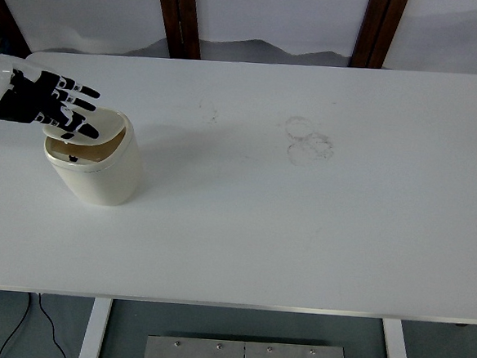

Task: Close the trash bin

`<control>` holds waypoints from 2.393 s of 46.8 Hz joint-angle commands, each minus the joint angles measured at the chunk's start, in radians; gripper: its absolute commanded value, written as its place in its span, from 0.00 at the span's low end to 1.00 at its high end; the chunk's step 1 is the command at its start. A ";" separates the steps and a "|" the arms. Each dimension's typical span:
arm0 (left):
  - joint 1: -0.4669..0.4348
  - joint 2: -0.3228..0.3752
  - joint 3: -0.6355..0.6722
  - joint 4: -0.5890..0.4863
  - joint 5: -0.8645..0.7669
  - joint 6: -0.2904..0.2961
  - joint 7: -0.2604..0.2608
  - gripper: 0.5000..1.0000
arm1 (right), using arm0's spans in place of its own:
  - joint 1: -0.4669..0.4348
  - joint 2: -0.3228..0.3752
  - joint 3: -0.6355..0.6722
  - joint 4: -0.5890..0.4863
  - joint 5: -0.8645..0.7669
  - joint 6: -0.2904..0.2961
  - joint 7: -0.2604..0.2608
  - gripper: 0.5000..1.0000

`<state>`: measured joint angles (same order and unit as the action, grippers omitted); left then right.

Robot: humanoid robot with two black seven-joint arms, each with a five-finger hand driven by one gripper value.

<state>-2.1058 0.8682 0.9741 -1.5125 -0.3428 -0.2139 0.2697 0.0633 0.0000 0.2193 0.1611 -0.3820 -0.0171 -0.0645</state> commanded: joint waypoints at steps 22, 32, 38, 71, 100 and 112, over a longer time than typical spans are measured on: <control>0.026 0.025 0.003 0.002 0.001 -0.012 -0.015 1.00 | 0.000 0.000 0.002 0.000 0.000 0.000 0.000 0.99; 0.050 0.031 0.002 0.003 -0.001 -0.016 -0.018 1.00 | 0.000 0.000 0.002 0.000 0.000 0.000 0.000 0.99; 0.059 0.038 0.000 0.005 -0.001 -0.016 -0.030 1.00 | -0.002 0.000 0.002 0.000 0.000 0.000 0.000 0.99; 0.093 0.052 -0.002 0.008 0.001 -0.016 -0.033 1.00 | -0.002 0.000 0.002 0.000 0.000 0.000 0.000 0.99; 0.079 0.086 -0.069 0.011 0.001 -0.030 -0.033 1.00 | -0.002 0.000 0.002 0.000 0.000 0.000 0.000 0.99; 0.066 0.094 -0.198 0.075 0.001 -0.048 -0.033 1.00 | -0.002 0.000 0.002 0.000 0.000 0.000 0.000 0.99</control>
<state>-2.0417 0.9611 0.8200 -1.4588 -0.3419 -0.2553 0.2362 0.0613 0.0000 0.2209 0.1611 -0.3820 -0.0171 -0.0643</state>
